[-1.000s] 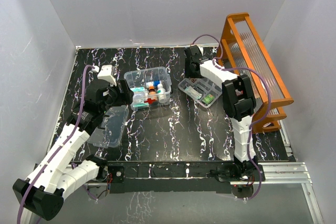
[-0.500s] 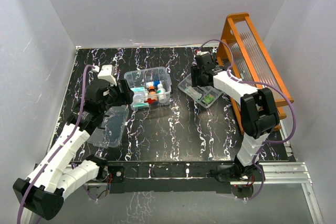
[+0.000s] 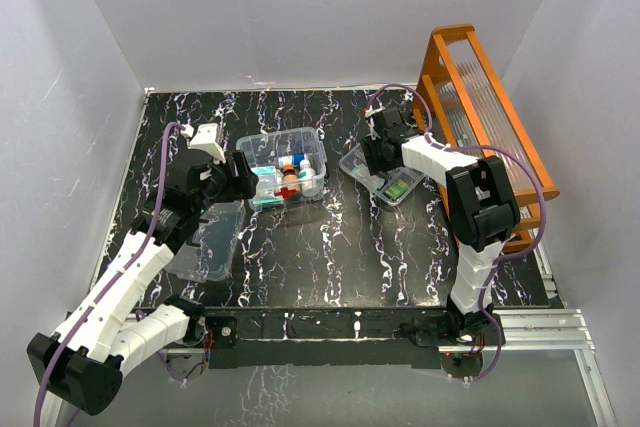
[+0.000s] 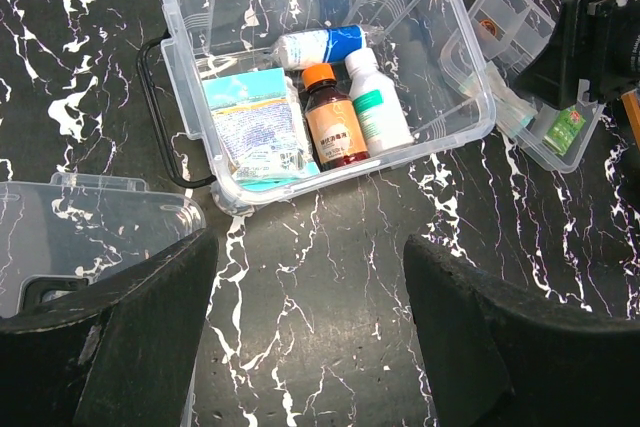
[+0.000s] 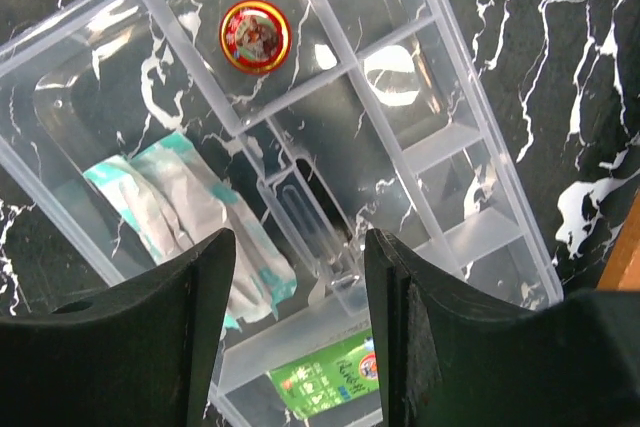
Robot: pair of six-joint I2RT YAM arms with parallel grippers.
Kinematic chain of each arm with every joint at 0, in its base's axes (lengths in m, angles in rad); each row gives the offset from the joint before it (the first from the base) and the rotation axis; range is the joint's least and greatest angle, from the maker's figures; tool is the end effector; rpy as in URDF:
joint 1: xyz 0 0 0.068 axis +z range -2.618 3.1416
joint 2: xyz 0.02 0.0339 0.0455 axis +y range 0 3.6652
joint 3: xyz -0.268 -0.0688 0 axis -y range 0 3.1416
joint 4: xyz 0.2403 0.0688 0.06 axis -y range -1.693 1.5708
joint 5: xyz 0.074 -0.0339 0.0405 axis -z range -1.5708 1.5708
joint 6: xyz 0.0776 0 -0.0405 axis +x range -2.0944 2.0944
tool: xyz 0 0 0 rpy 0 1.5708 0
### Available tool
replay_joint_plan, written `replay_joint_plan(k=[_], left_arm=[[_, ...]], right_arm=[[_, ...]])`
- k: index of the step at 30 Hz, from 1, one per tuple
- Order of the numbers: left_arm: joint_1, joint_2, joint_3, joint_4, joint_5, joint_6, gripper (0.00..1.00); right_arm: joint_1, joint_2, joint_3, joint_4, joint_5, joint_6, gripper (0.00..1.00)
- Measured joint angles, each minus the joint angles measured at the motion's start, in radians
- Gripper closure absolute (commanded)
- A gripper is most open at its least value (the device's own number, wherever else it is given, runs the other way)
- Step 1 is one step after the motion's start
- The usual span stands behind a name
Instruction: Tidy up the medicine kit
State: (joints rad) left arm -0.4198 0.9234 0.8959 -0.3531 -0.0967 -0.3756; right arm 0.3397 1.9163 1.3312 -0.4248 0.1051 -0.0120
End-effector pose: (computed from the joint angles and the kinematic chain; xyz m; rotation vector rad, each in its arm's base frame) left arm 0.2228 -0.0912 0.3245 -0.0210 1.9740 -0.4293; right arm 0.4031 0.1338 0.1550 -0.4115 2.5389 -0.0126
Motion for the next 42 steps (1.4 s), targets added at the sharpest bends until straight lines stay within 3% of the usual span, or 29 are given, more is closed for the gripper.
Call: replay_joint_plan(k=[13, 26, 37, 42], left_arm=[[0.0, 0.0, 0.0, -0.007, 0.0, 0.0, 0.26], [0.0, 0.002, 0.0, -0.008, 0.001, -0.003, 0.26], [0.0, 0.036, 0.002, -0.008, 0.007, -0.01, 0.26], [0.0, 0.056, 0.007, -0.021, 0.004, -0.02, 0.26]], right_arm=[[-0.026, 0.079, 0.052, 0.003, -0.037, -0.045, 0.56], [-0.04, 0.09, 0.072, -0.027, -0.117, -0.036, 0.78], [-0.04, 0.09, 0.073, -0.037, -0.123, -0.005, 0.7], [-0.038, 0.093, 0.073, -0.036, -0.111, 0.003, 0.81]])
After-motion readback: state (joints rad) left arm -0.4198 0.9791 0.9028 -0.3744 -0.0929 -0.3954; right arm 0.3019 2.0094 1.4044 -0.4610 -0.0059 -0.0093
